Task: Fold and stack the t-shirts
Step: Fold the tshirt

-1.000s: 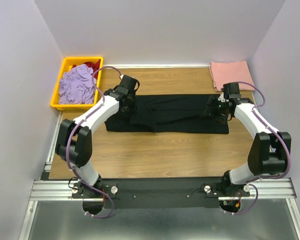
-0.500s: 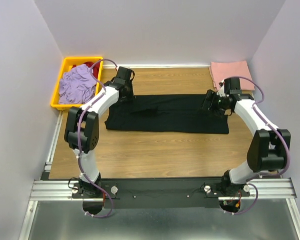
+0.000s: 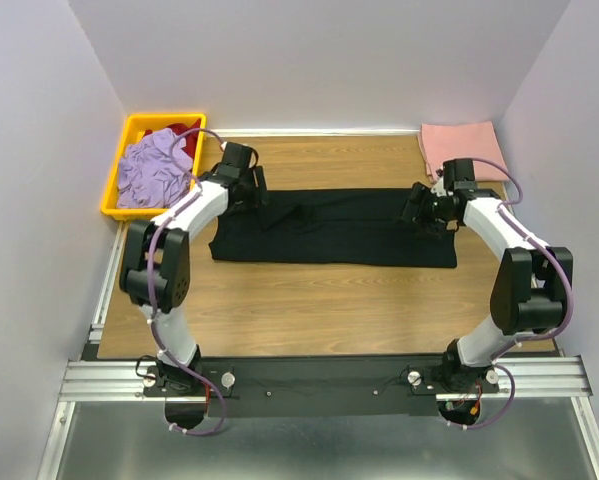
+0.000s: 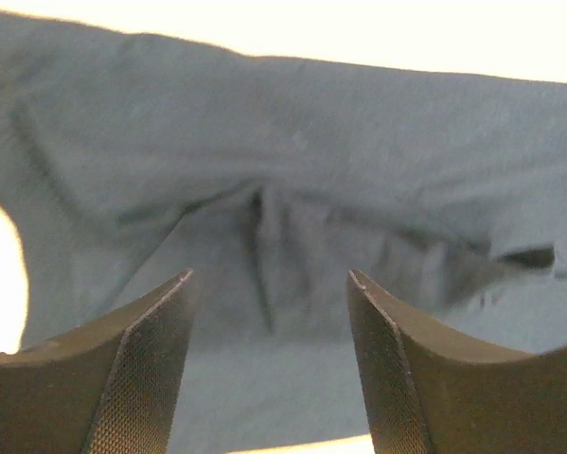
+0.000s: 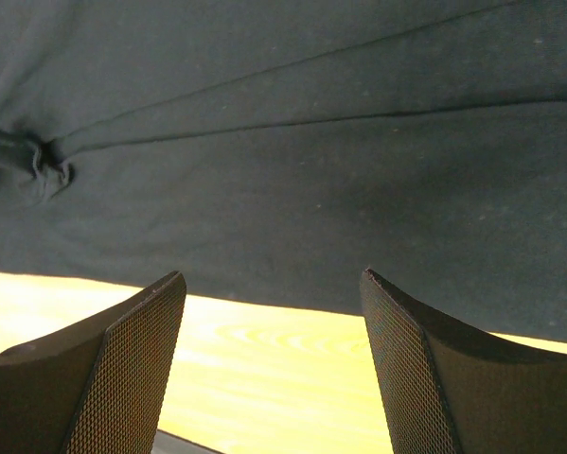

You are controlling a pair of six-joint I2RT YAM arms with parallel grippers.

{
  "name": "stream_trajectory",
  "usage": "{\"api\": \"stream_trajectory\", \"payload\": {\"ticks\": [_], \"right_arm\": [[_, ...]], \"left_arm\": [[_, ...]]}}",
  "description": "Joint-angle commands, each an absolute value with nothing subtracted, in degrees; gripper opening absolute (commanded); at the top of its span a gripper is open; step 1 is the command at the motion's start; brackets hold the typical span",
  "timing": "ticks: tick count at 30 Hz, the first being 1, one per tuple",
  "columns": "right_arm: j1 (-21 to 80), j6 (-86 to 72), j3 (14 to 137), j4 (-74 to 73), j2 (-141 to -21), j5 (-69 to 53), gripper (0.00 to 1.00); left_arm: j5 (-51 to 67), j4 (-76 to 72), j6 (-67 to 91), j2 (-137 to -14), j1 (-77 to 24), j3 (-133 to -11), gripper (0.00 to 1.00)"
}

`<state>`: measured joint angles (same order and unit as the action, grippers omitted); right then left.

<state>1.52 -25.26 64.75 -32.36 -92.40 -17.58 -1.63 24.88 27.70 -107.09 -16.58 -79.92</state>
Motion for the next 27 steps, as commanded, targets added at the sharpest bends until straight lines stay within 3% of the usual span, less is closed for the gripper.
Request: {"api": "stream_trajectory", "payload": {"ticks": [1, 11, 21, 27], "right_arm": [[0.27, -27.15, 62.93, -29.88, -93.34, -14.42, 0.81], [-5.88, -36.30, 53.79, -18.90, -88.94, -16.95, 0.80], [-13.09, -42.71, 43.61, -7.65, -89.56, -23.47, 0.80], [-18.52, -43.06, 36.41, -4.66, -88.60, -20.48, 0.79]], "left_arm": [[-2.46, 24.08, 28.21, -97.58, -14.86, -75.78, 0.76], [-2.03, 15.92, 34.28, -76.65, -8.88, -50.20, 0.70], [5.71, 9.41, 34.72, -83.75, -7.65, -44.39, 0.47], [8.08, 7.74, 35.51, -86.57, -2.92, -39.29, 0.43]]}}
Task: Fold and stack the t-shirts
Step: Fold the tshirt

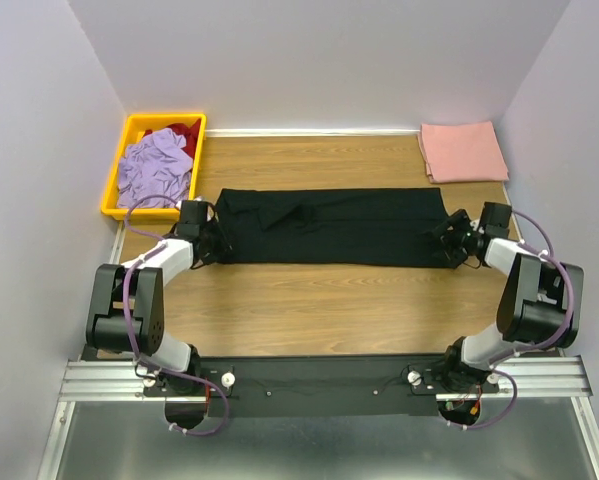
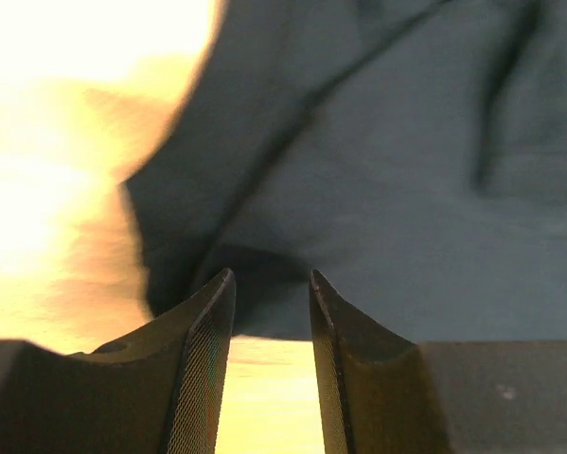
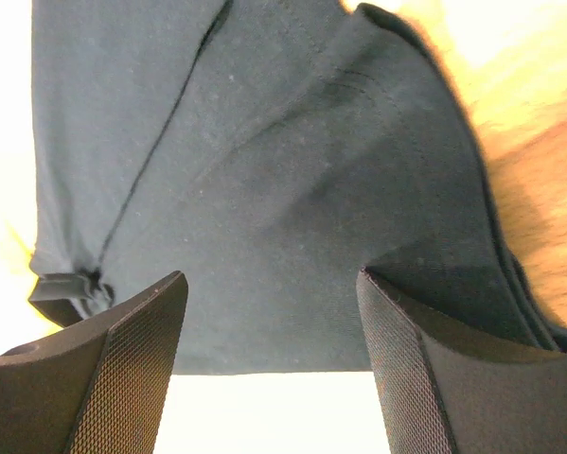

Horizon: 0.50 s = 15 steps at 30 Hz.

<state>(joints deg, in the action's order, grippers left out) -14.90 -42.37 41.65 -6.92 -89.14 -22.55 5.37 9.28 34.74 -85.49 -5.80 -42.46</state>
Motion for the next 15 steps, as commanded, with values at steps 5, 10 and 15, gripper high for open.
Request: {"api": "stream_trajectory", "payload": {"ticks": [5, 10, 15], "right_arm": [[-25.13, -44.65, 29.73, -1.41, -85.88, -20.39, 0.79], [-26.10, -42.98, 29.00, 1.32, -82.36, -23.10, 0.75], [-23.21, -40.52, 32.16, 1.58, -79.72, -28.99, 0.72]], "left_arm": [[11.16, 7.03, 35.42, -85.44, 1.04, -34.20, 0.39], [13.45, 7.03, 35.95, -82.80, 1.41, -32.26, 0.37], [13.71, 8.70, 35.42, -75.34, 1.41, -32.34, 0.48]]}}
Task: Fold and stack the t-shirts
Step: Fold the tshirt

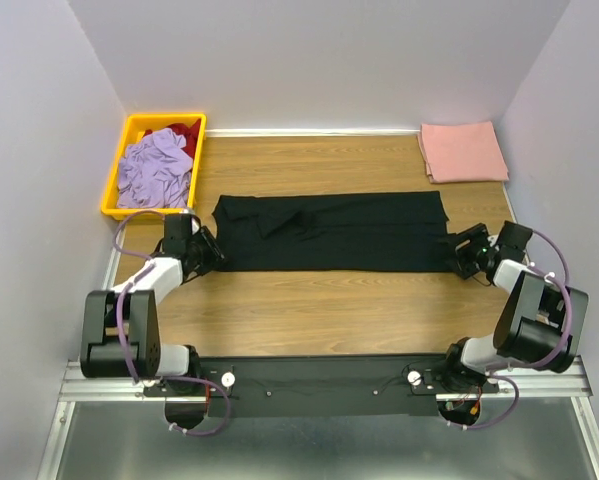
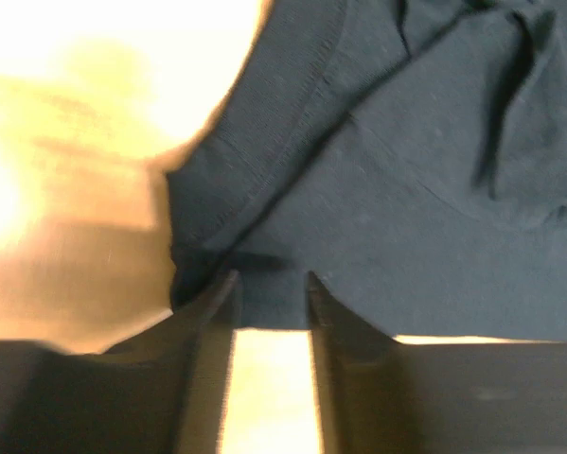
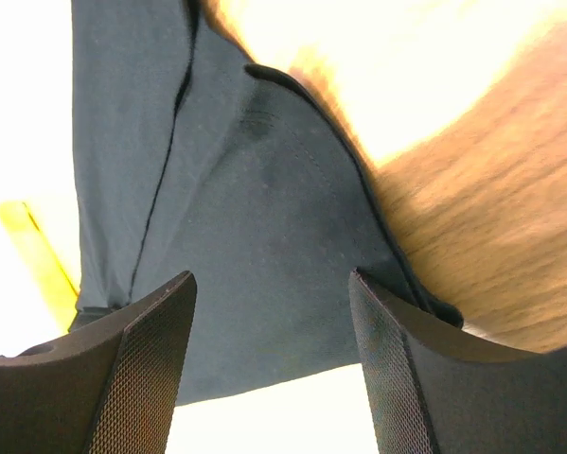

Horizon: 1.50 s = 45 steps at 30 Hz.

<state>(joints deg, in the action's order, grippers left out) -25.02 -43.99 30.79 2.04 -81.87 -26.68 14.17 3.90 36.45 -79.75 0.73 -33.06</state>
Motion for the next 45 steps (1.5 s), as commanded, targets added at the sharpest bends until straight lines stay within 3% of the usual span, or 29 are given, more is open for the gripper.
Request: {"api": "stream_trajectory", "payload": {"ticks": [1, 6, 11, 15, 17, 22, 24, 33, 45], "right_arm": [[-20.16, -40.52, 33.47, 1.58, -79.19, -29.44, 0.72], [-9.51, -45.25, 38.49, 4.30, -79.44, -32.77, 0.70], [4.11, -41.77, 49.97, 6.68, -89.10, -37.08, 0.59], [13.78, -36.49, 59.38, 6.50, -97.98, -41.56, 0.57], [18.79, -34.90, 62.12, 6.33, -102.82, -42.36, 0.54], [26.61, -32.61, 69.16, 6.42, -111.87, -41.74, 0.45], [28.29, -32.61, 71.27, 6.42, -115.74, -42.10, 0.39], [32.17, -35.24, 86.98, 6.86, -130.06, -39.65, 0.31], [28.04, -42.10, 103.44, 6.86, -142.73, -32.70, 0.35]], "left_arm": [[13.71, 9.05, 35.25, -73.76, 1.41, -32.60, 0.51], [14.85, 9.93, 36.47, -66.36, 0.18, -36.82, 0.61], [15.47, 8.09, 38.23, -69.85, -5.44, -42.27, 0.61], [14.15, 7.04, 38.41, -74.61, -8.61, -45.08, 0.60], [12.83, 6.42, 38.23, -77.15, -9.49, -45.09, 0.58], [12.13, 6.24, 37.44, -83.05, -9.67, -44.91, 0.40], [11.78, 6.77, 36.57, -85.33, -9.58, -44.91, 0.40], [11.43, 9.75, 32.97, -90.08, -9.67, -44.13, 0.40], [12.22, 11.51, 32.25, -87.10, -9.41, -36.57, 0.40]]}}
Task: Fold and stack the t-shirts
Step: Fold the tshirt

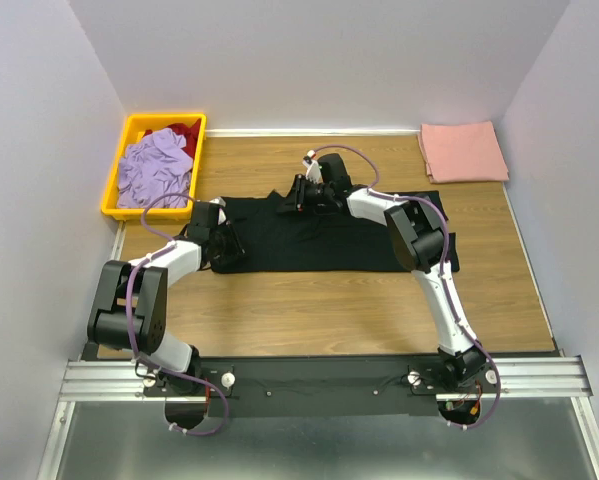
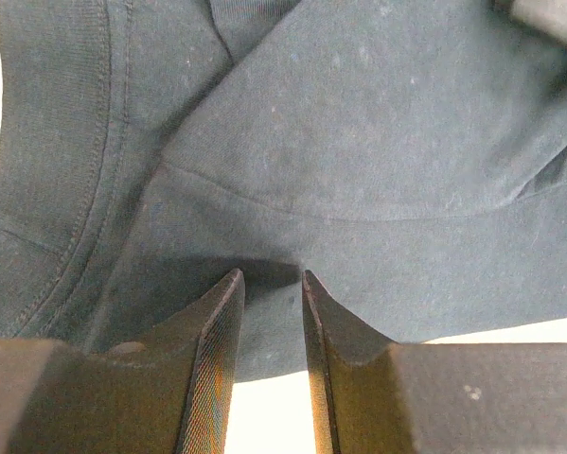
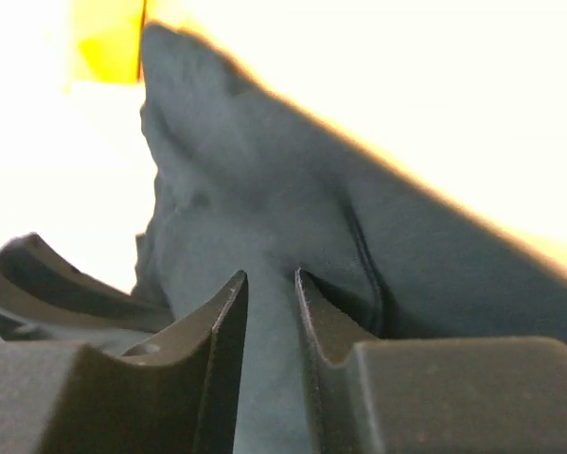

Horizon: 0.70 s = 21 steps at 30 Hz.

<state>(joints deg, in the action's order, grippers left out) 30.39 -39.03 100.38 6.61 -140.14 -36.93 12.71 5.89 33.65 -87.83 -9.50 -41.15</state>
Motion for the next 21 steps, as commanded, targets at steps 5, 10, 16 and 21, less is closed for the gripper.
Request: {"api": "stream_trajectory", "payload": {"ticks": [5, 10, 16, 21], "right_arm": [[25.40, -42.02, 105.73, 6.77, -142.83, -34.89, 0.39], [23.73, -38.94, 99.33, 6.77, -135.28, -35.86, 0.43], [22.41, -36.57, 86.34, 6.77, -126.92, -38.40, 0.42], [22.41, -35.42, 81.22, 6.77, -125.07, -38.14, 0.42]], "left_arm": [[12.13, 12.91, 32.26, -83.59, -8.79, -36.91, 0.40], [12.39, 13.27, 32.17, -79.81, -8.88, -41.56, 0.48], [10.64, 9.06, 29.27, -80.24, -8.79, -49.21, 0.61], [10.81, 4.84, 24.53, -88.23, -8.88, -55.36, 0.67]]}}
